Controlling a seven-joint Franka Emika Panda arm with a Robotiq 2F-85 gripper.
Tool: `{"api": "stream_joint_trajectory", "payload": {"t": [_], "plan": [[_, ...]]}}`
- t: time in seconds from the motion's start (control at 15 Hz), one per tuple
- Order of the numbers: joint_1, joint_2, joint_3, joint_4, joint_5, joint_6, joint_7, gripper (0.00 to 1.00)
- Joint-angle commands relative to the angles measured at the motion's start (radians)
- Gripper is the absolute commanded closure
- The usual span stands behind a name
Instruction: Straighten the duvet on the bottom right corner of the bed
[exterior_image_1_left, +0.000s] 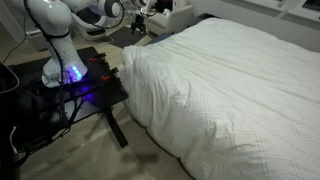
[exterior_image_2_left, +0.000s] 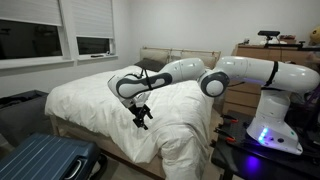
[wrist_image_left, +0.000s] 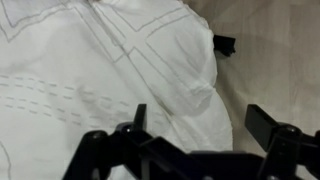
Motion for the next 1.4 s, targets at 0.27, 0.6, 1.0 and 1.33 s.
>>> {"api": "stream_joint_trajectory", "payload": {"t": [0.27, 0.6, 1.0, 1.33], "plan": [[-0.005, 0.005, 0.001, -0.006, -0.001, -0.034, -0.005, 0.0], [0.007, 0.005, -0.021, 0.001, -0.034, 0.038, -0.04, 0.0], [-0.033, 0.006, -0.014, -0.037, -0.043, 0.161, -0.055, 0.0], [-0.066, 0.009, -0.002, -0.071, -0.022, 0.064, -0.062, 0.0]]}}
